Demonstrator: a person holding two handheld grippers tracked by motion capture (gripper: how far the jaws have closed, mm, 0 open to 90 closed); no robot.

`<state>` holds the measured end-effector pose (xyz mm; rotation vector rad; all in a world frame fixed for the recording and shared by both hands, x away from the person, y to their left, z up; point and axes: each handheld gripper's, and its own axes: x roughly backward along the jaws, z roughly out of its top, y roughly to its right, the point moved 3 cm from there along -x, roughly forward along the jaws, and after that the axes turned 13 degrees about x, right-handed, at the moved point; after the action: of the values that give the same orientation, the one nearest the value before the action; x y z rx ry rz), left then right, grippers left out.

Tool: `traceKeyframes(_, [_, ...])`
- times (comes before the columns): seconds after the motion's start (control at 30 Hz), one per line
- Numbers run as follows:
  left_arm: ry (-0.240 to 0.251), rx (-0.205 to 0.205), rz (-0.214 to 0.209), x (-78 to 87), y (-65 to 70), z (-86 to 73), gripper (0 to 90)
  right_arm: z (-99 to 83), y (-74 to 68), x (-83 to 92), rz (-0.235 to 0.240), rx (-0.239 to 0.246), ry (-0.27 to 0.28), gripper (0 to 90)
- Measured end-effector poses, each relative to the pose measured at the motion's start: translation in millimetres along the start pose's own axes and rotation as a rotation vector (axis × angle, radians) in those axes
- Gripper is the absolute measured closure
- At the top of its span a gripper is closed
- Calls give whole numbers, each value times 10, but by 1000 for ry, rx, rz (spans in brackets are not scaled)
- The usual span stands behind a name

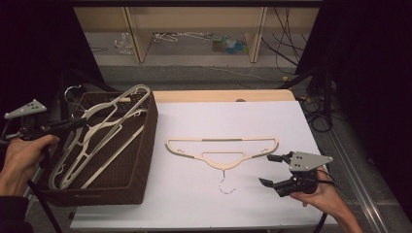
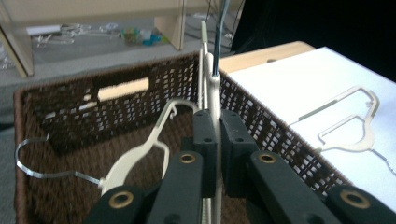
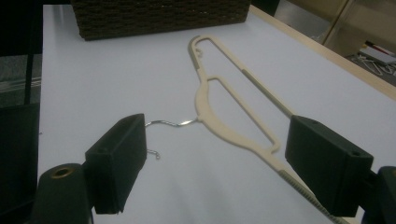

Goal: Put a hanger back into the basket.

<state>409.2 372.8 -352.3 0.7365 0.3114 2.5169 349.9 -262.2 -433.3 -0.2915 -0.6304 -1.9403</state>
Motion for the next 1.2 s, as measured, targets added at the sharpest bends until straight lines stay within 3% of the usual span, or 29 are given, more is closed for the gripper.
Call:
traceKeyframes(0.33, [-106, 51, 32, -292, -132, -198, 856, -9, -5, 5, 19, 8, -17, 218])
traceKeyframes(0.5, [-143, 46, 63, -426, -189, -294, 854, -16, -20, -18, 16, 5, -10, 217])
traceKeyframes(0.57, [-160, 39, 110, -465, -223, -327, 847, -18, -27, -22, 20, 7, -13, 217])
traceKeyframes(0.6, [-183, 6, 165, -456, -262, -337, 834, -21, -30, -15, 28, 6, -22, 217])
traceKeyframes(0.63, [-182, 8, 201, -456, -284, -345, 815, -23, -30, -15, 28, 6, -22, 217])
traceKeyframes(0.67, [-173, 34, 232, -447, -321, -347, 793, -24, -30, -14, 27, 5, -23, 217])
traceKeyframes(0.7, [-159, 52, 235, -434, -338, -348, 780, -25, -31, -20, 24, 4, -19, 216])
traceKeyframes(0.8, [-140, 66, 292, -396, -360, -352, 708, -23, -35, -25, 19, 6, -14, 215])
traceKeyframes(0.83, [-179, 18, 318, -349, -369, -350, 677, -24, -35, -26, 19, 5, -15, 215])
traceKeyframes(0.87, [-186, -2, 332, -332, -346, -352, 672, -27, -32, -19, 24, 3, -24, 214])
traceKeyframes(0.93, [-168, 1, 321, -310, -283, -350, 621, -35, -34, -39, 16, 4, -18, 208])
traceKeyframes(1.03, [-94, 48, 327, -304, -160, -329, 501, -35, -41, -44, 23, 6, -29, 207])
traceKeyframes(1.1, [-58, 61, 277, -292, -26, -314, 480, -33, -45, -51, 20, 8, -27, 207])
traceKeyframes(1.2, [-27, 43, 215, -277, 192, -308, 457, -36, -45, -50, 20, 9, -28, 207])
